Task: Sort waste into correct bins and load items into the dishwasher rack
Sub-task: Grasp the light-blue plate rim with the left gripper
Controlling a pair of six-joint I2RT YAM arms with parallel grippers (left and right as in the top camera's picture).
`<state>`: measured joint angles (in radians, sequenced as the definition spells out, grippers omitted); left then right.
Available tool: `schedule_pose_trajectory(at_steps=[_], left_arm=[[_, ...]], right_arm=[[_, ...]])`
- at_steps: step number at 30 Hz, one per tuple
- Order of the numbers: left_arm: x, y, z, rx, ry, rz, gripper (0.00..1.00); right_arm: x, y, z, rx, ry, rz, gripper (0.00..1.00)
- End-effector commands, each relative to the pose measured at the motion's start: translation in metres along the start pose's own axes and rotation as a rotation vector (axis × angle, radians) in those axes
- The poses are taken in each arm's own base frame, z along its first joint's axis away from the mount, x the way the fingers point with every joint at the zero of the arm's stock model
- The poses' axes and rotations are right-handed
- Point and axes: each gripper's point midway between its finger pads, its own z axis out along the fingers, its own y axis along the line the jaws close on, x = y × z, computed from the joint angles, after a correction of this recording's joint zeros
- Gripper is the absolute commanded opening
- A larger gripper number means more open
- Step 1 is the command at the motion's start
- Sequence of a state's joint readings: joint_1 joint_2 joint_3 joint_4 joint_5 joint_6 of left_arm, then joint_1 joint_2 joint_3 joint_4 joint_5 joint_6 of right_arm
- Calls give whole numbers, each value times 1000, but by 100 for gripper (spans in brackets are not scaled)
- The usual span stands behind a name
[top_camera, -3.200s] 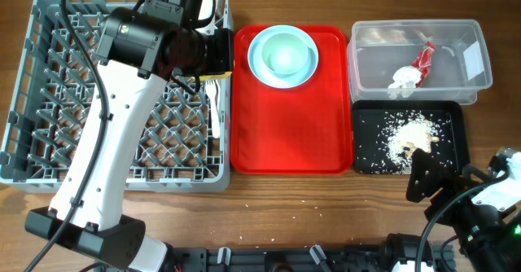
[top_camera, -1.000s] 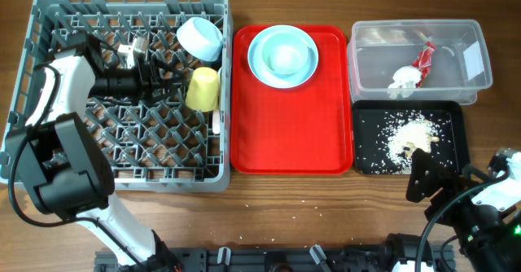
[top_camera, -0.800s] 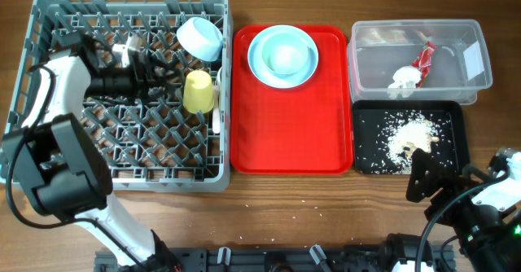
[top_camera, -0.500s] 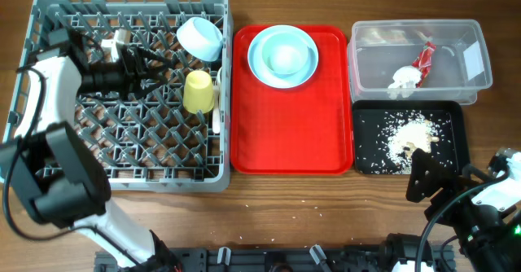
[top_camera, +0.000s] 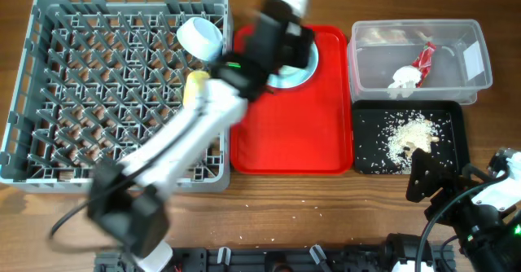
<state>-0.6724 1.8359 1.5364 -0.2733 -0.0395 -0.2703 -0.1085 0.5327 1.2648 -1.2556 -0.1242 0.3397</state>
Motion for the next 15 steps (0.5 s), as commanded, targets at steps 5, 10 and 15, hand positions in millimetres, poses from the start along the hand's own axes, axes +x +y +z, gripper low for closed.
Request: schedule_pose_trajectory(at_steps=[5,10,15], left_arm=[[89,51,92,-255,121,192,38],[131,48,112,-164,235,185,39],[137,58,117,-179,251,177,38]], right_arm=[[-1,2,-1,-8,-4,8,100],[-1,2,-1,-8,-4,8,100],[-1,2,-1,-8,-4,8,100]])
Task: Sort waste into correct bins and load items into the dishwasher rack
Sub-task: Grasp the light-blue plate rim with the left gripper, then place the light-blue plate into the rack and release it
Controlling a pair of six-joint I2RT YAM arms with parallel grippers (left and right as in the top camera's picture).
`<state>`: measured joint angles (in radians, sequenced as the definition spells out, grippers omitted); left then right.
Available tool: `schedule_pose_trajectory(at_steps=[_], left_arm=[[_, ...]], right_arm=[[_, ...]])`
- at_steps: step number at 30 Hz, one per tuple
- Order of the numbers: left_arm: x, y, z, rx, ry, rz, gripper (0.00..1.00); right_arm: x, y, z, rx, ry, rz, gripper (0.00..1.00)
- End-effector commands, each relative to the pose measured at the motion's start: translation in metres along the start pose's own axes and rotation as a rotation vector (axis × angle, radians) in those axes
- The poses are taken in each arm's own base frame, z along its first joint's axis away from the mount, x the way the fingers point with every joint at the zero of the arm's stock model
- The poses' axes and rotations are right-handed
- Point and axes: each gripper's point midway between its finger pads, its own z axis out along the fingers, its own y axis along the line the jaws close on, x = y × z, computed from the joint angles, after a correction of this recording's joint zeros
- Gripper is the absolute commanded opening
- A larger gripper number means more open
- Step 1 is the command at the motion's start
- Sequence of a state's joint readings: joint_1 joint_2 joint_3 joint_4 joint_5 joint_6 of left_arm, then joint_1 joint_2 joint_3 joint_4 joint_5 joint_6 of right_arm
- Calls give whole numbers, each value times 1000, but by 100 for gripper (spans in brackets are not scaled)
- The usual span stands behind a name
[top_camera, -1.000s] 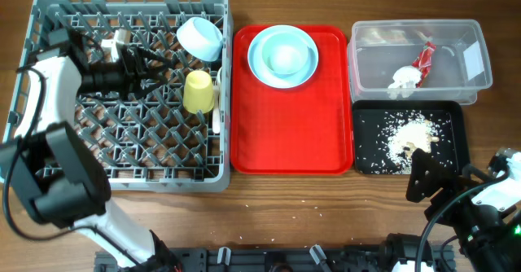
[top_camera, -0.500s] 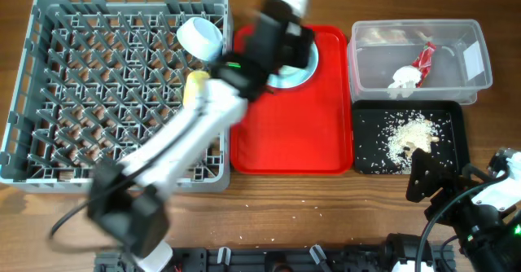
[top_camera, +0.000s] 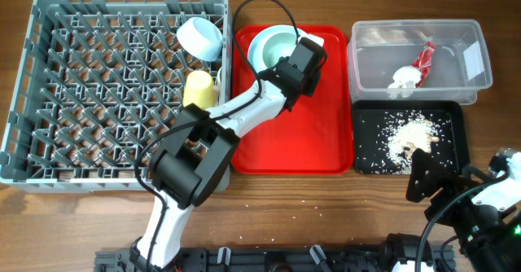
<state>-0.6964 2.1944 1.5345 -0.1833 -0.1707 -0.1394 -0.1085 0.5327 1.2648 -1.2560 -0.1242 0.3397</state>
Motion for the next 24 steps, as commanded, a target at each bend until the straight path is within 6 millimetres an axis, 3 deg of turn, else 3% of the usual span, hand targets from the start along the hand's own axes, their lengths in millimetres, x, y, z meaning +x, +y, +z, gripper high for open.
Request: schedule_pose_trajectory(at_steps=[1,5,7,9,11,13,15,17,19,21,22,24], left_arm=[[8,7,7,1,23,4,38],[24,11,17,-8,58,6,34],[32,11,23,-11,75,10,27],[24,12,22,-15,50,5,4],[0,14,8,-25,-16,-6,4],[-53,10,-34,0,-131,-43,4],[-103,5,-101,59,-230,-110,4],[-131,-5,-195,193,-270,-155,4],[-115,0,-282,309,-209,-228,4],[-75,8,-346,458,-77,-260,4],[-53,19,-362,495,-1,-293,4],[-14,38,-372,549,143,-343,4]], right_arm=[[-1,2,-1,-8,-5,8,100],[-1,2,-1,-9,-5,8,100],[-1,2,-1,-8,-4,8,100],[-1,2,-1,-9,-5,8,100],[-1,2,-1,-8,-4,8,100],[-1,2,-1,-8,-4,9,100],[-1,2,-1,-8,-5,8,100],[-1,2,-1,-8,-4,8,100],[-1,2,-1,-8,-4,8,100],[-1,2,-1,-8,-4,8,100],[-1,2,-1,-9,-5,8,100],[-1,2,-1,-8,-4,8,100]])
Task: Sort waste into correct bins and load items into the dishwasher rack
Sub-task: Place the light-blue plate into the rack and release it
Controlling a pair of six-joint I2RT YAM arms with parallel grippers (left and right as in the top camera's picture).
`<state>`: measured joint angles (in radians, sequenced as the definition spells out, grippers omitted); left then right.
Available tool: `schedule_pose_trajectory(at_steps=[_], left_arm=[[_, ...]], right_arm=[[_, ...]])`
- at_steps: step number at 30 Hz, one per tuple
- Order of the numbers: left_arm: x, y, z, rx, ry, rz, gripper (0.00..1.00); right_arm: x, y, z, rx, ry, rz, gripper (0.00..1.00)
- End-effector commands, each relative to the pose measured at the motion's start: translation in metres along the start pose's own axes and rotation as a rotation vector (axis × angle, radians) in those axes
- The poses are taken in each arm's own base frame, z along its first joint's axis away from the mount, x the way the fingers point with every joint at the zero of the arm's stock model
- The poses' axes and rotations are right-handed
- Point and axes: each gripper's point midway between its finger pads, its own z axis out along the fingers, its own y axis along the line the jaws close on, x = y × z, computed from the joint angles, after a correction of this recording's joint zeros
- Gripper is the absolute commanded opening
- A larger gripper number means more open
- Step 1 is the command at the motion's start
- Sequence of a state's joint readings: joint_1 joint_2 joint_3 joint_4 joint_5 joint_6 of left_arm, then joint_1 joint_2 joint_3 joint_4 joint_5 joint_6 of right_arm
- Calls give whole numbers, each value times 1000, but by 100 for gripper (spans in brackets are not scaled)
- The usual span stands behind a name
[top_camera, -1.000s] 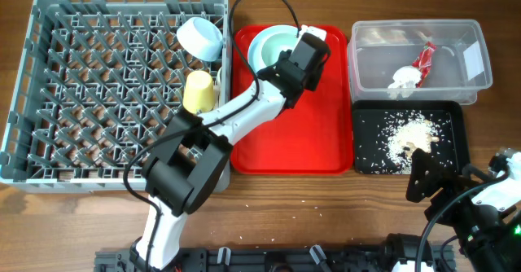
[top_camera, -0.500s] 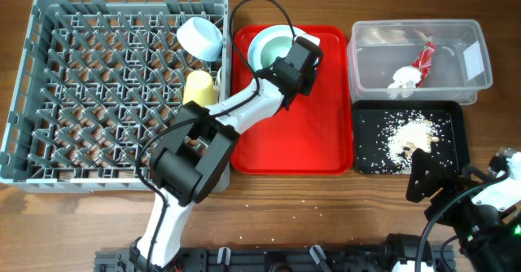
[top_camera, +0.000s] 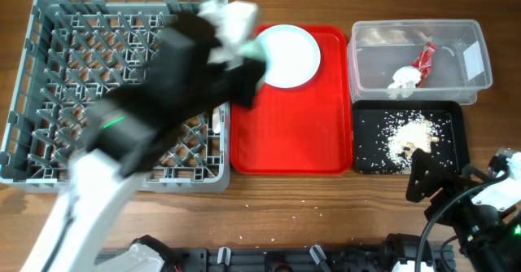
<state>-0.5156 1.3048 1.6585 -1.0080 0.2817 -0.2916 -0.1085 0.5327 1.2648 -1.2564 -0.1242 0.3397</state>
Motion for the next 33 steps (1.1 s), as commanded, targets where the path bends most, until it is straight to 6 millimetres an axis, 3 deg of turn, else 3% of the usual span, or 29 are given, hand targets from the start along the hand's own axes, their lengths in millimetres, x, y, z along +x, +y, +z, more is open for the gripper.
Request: schedule_pose_trajectory(at_steps=[1,3,6,8,10,13,16,22,29,33], left_arm=[[57,15,-4,209,285,-154,4],[75,14,-6,390,336,-187,4],[93,37,3,542,325,-288,4],[102,57,6,621,273,-374,4],[116,90,13,639,207,-492,7],[130,117,20,672,138,-577,11],[149,147,33,646,110,-663,12],[161,191,38,552,82,-792,7],[188,220,43,341,149,-815,4],[192,224,39,319,155,-850,4]], right_arm=[[-1,2,-1,-9,-5,8,100],[-1,2,-1,-8,-5,8,100],[-1,2,-1,-8,-5,8,100],[-1,2,-1,-9,-5,8,100],[-1,2,-1,-9,-5,8,100],[-1,2,-1,-8,-5,8,100],[-1,2,-1,-9,-5,8,100],[-1,2,-1,-8,-5,8,100],[-1,2,-1,-9,-5,8,100],[-1,2,-1,-9,-5,8,100]])
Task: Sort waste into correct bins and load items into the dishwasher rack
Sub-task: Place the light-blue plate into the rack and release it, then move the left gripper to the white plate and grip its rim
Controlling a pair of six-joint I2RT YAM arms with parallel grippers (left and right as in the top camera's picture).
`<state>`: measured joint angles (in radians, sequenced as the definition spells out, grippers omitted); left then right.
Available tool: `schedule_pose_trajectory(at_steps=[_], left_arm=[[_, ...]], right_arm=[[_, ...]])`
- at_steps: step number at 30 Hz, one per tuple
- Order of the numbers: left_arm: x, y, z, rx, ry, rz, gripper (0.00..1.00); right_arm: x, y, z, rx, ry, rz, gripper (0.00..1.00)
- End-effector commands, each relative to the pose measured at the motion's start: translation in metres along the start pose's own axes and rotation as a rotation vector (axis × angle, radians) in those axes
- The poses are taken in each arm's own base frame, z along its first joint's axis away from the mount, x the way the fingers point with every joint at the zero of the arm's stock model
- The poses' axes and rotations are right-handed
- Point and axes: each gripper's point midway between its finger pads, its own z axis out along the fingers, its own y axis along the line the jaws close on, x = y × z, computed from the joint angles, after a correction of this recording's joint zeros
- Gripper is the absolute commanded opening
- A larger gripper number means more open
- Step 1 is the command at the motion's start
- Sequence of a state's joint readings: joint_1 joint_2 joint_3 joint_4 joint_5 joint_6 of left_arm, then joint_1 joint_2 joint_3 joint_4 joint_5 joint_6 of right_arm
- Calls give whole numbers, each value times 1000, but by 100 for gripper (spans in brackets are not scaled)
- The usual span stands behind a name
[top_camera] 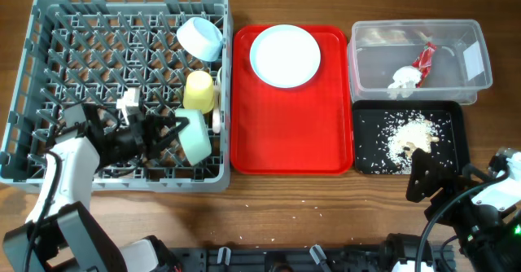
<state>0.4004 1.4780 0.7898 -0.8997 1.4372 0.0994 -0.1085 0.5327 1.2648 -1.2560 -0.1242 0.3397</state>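
Note:
In the overhead view a pale green bowl [195, 136] stands on edge in the front right of the grey dishwasher rack [24, 85]. My left gripper [172, 131] reaches in from the left, and its fingers overlap the bowl's left rim, apparently shut on it. In the rack above the bowl are a yellow cup [200, 90] and a light blue cup [201, 37]. A bare white plate [285, 54] lies at the back of the red tray [285, 146]. My right gripper [425, 178] rests at the table's front right, too dark to read.
A clear bin [480, 68] at the back right holds a red wrapper [426, 58] and crumpled white paper [403, 78]. In front of it a black tray [368, 113] carries scattered rice [409, 133]. Cables run along the front edge.
My left arm was a blur over the rack's right side with the green bowl beside the plate. It now lies low at the rack's front, with the bowl standing in the rack.
My left gripper first hovered over the green bowl sitting on the white plate in the red tray, then was down at the bowl. Later the plate was bare and the arm was over the rack. The bowl now stands in the rack. The right arm stayed still.

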Motion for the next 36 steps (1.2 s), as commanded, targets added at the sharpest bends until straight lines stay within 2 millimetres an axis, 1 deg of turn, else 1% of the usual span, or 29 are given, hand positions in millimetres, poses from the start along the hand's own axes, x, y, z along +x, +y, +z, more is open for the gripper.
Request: schedule_pose_trajectory(at_steps=[1,3,4,7,9,10,16,18,19,21,22,24,25,26,27,28,29,30,31,32,33,36], left_arm=[[5,61,-11,-287,5,-32,4],[3,62,-13,-289,-6,-39,4],[2,65,-17,-310,-14,-41,4],[-1,78,-30,-404,-37,-55,4],[-5,77,-40,-438,-66,-58,4],[-10,74,-45,-448,-86,-50,99],[-26,71,-75,-610,-190,-32,100],[-34,62,-85,-662,-236,-16,100],[-41,52,-91,-693,-274,-1,100],[-55,17,-104,-728,-372,34,100],[-58,0,-107,-724,-411,50,100],[-61,-40,-109,-691,-500,94,100],[-62,-59,-108,-673,-541,159,100],[-63,-70,-107,-656,-563,200,100],[-61,-86,-102,-601,-590,208,100],[-59,-97,-96,-550,-588,210,100],[-53,-124,-73,-430,-516,310,100],[-49,-136,-57,-380,-472,349,100],[-49,-144,-44,-358,-454,367,100],[-49,-149,-29,-349,-428,398,93],[-50,-153,-8,-360,-412,424,91],[-50,-162,47,-468,-363,491,91]], right_arm=[[-1,2,-1,-9,-5,8,100],[-1,2,-1,-9,-5,8,100],[-1,1,-1,-8,-5,8,100],[-1,2,-1,-9,-5,8,100],[-1,1,-1,-8,-5,8,100],[-1,2,-1,-9,-5,8,100],[-1,2,-1,-8,-4,8,100],[-1,2,-1,-9,-5,8,100],[-1,2,-1,-8,-4,8,100],[-1,2,-1,-8,-4,8,100],[-1,2,-1,-8,-4,8,100],[-1,1,-1,-8,-5,9,100],[-1,2,-1,-8,-4,8,100],[-1,1,-1,-8,-5,8,100],[-1,2,-1,-8,-4,8,100],[-1,2,-1,-8,-5,8,100],[-1,2,-1,-8,-4,8,100],[-1,1,-1,-8,-5,8,100],[-1,2,-1,-8,-4,8,100],[-1,1,-1,-8,-5,8,100],[-1,2,-1,-8,-4,8,100],[-1,2,-1,-8,-4,8,100]])
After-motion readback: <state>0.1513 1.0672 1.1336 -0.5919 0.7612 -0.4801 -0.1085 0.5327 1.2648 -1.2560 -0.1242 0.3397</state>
